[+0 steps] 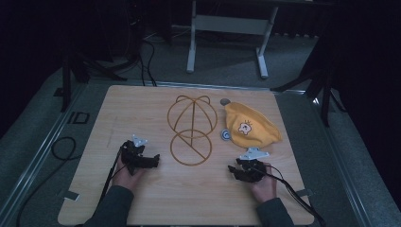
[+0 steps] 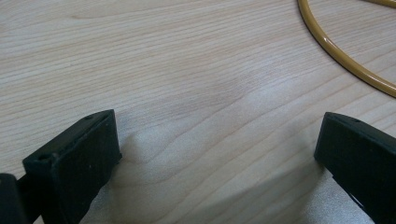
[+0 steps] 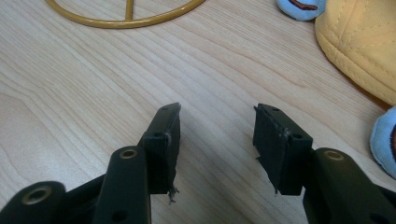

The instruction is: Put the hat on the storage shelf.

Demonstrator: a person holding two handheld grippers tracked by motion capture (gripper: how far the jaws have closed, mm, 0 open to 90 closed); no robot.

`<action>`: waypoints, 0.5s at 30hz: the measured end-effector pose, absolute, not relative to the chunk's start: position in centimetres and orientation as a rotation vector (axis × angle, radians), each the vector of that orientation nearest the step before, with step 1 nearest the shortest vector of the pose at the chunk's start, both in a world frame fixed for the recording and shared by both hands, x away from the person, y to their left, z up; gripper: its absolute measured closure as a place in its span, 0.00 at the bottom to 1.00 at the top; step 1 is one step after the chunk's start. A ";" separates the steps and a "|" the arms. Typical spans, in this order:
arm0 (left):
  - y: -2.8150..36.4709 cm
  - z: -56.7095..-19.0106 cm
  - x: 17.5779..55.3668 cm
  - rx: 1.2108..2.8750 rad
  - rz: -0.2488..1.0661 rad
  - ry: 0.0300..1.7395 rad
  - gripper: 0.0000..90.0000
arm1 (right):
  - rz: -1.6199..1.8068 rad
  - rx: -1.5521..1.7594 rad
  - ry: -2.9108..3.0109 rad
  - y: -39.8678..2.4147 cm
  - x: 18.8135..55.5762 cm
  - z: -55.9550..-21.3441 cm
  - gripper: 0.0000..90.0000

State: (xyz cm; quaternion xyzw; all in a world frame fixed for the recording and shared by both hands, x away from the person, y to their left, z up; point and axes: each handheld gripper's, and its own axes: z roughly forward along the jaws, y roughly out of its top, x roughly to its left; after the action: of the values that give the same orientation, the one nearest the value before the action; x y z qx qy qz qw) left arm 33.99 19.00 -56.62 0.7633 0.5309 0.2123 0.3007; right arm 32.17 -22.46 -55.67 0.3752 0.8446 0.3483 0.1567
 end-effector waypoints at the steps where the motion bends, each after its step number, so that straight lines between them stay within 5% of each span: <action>1: 19.0 -56.6 34.0 2.026 0.563 1.409 0.00 | 0.997 1.074 2.417 -22.5 32.2 -55.7 0.56; 15: 19.0 -56.6 34.0 2.024 0.563 1.409 0.00 | 0.985 1.081 2.428 -22.2 32.3 -55.6 0.53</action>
State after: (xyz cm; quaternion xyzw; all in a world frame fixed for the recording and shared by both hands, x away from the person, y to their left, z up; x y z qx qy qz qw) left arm 34.00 18.98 -56.63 0.7629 0.5311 0.2124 0.3012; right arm 32.30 -22.21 -55.59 0.3767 0.8466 0.3435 0.1530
